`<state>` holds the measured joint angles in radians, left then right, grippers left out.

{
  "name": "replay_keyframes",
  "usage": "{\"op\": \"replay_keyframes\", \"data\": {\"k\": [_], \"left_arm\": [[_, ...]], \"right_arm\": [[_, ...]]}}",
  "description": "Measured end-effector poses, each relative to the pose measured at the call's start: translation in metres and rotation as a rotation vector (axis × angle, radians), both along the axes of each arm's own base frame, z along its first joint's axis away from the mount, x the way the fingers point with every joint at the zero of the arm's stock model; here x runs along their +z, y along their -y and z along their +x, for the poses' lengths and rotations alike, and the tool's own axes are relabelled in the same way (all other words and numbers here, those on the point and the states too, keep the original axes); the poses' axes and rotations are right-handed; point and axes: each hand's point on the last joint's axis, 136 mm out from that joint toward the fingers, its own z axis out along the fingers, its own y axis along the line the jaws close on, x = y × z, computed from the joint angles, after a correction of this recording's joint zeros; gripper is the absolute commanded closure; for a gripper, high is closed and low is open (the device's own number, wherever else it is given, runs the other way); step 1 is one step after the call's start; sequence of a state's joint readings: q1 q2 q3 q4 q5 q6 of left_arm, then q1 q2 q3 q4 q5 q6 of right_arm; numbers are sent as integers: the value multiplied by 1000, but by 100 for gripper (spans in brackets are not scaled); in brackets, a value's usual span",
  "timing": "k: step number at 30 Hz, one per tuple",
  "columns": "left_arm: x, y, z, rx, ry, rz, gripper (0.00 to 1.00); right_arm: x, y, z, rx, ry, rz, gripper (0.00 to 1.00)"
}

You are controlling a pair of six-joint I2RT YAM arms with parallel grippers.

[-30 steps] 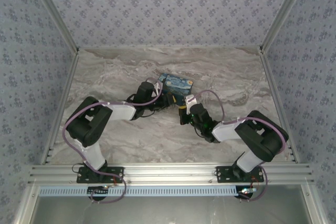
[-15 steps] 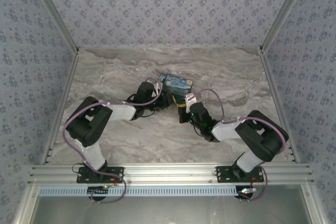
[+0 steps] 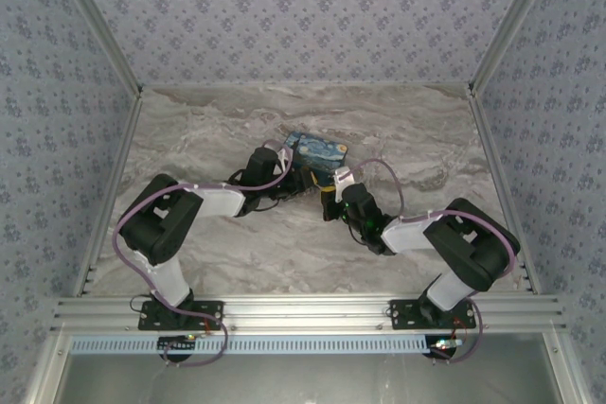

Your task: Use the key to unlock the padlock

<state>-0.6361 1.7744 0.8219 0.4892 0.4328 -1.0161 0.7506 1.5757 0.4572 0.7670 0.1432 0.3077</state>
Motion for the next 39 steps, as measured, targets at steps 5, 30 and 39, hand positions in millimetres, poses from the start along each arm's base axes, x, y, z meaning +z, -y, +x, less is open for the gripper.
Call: {"op": "replay_keyframes", "data": {"k": [5, 30, 39], "left_arm": [[0, 0, 0, 0, 0, 0, 72], [0, 0, 1, 12, -9, -3, 72], [0, -1, 1, 22, -19, -7, 72]], "right_arm": [[-1, 0, 0, -1, -4, -1, 100], [-1, -3, 5, -8, -5, -7, 100], [-1, -4, 5, -6, -6, -6, 100]]}}
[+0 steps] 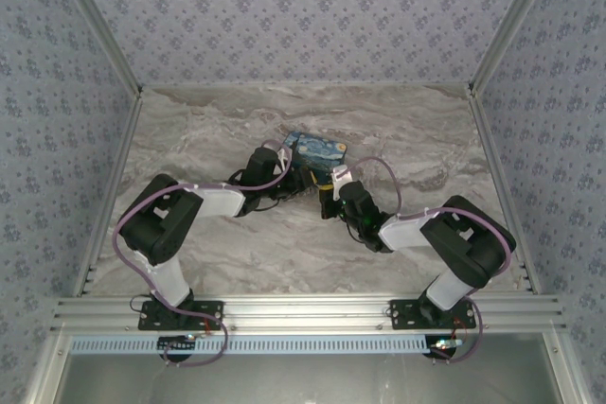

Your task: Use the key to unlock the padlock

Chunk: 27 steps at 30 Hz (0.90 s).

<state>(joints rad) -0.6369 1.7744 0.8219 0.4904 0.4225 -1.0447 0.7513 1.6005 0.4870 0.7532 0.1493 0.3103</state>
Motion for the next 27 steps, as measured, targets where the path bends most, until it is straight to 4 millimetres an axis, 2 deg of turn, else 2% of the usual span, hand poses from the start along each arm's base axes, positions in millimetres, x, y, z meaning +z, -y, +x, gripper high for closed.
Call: {"op": "replay_keyframes", "data": {"k": [27], "left_arm": [[5, 1, 3, 56, -74, -56, 71]], "right_arm": [[6, -5, 7, 43, -10, 76, 100]]}}
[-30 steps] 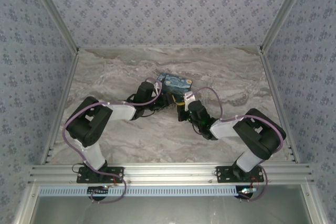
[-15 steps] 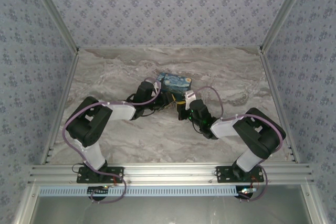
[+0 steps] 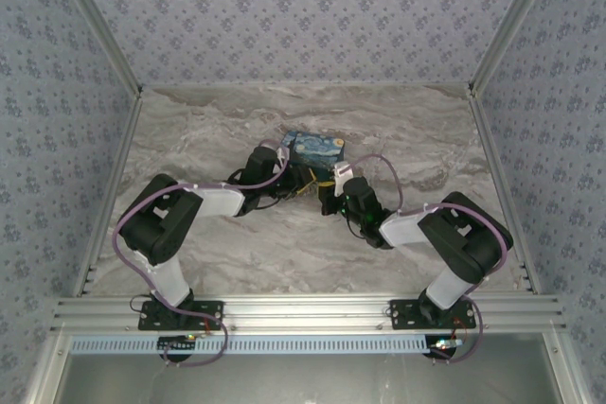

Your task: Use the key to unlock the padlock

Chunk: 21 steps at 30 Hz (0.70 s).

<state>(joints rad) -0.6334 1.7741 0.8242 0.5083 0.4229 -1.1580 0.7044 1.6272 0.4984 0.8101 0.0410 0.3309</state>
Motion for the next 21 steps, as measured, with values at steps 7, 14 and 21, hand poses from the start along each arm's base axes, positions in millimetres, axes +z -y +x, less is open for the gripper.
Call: {"op": "replay_keyframes", "data": {"k": [7, 14, 21], "left_arm": [[4, 1, 2, 7, -13, -5, 71], [6, 1, 1, 11, -22, -6, 71], [12, 1, 6, 22, -21, -21, 71]], "right_arm": [[3, 0, 4, 1, 29, -31, 100], [7, -1, 7, 14, 47, -44, 100], [13, 0, 14, 24, 47, -22, 100]]}}
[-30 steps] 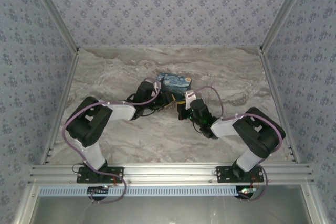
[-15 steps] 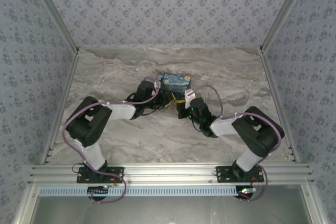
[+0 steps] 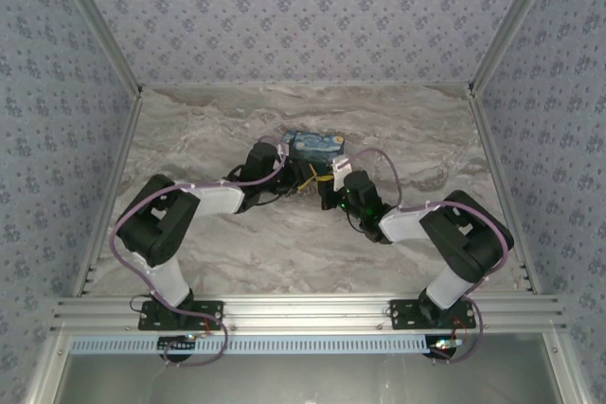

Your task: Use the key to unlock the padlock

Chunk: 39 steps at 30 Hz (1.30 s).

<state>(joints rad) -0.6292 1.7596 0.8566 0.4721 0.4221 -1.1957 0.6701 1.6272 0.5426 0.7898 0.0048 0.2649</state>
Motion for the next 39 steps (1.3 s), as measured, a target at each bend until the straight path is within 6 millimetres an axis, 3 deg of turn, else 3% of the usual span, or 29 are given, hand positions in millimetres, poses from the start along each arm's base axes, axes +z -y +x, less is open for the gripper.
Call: {"op": "replay_keyframes", "data": {"k": [17, 28, 32, 39], "left_arm": [[19, 1, 14, 51, -7, -80, 71], [17, -1, 17, 71, -21, -85, 69], [12, 0, 18, 71, -24, -84, 69], [-16, 4, 16, 48, -89, -62, 68]], "right_arm": [[21, -1, 15, 25, -15, 122, 100], [19, -4, 18, 23, -24, 152, 100], [12, -4, 19, 18, -37, 150, 100], [-17, 0, 13, -6, -85, 140, 100]]}}
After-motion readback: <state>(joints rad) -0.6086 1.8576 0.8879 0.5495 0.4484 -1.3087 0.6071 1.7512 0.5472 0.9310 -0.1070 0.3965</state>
